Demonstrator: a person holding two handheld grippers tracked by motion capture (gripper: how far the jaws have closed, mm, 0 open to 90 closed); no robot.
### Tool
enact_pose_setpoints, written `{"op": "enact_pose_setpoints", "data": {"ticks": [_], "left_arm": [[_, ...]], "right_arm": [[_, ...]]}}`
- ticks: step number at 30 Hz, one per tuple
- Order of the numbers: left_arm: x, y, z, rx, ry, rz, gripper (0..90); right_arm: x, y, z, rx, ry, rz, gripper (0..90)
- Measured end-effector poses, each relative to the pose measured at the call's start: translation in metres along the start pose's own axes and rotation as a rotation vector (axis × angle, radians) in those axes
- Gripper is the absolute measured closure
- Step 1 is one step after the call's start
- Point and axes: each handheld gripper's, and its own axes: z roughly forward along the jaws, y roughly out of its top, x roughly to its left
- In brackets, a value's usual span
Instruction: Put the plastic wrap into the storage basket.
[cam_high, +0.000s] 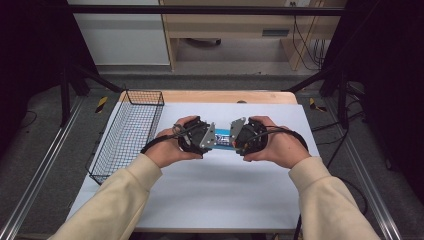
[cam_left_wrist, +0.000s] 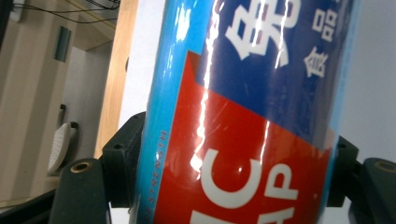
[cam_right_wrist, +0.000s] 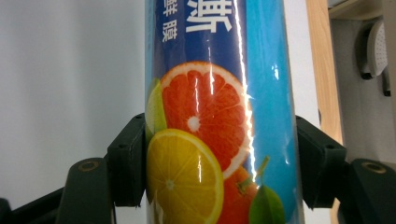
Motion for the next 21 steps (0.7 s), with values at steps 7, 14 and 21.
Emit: {"op": "enact_pose_setpoints", "data": {"ticks": [7, 14, 21], "left_arm": [[-0.003, -0.001, -0.003, 0.003, 0.002, -0.001, 27.9], [-0.011, -0.002, -0.009, 0.018, 0.031, 0.019, 28.2], [-0.020, -0.006, -0.016, 0.031, 0.037, 0.020, 28.4]], "right_arm": [[0.002, -0.001, 0.002, -0.012, 0.016, 0.001, 31.8], [0.007, -0.001, 0.003, -0.029, 0.019, -0.011, 31.5], [0.010, -0.006, 0.006, -0.003, -0.006, 0.006, 8.3]]}}
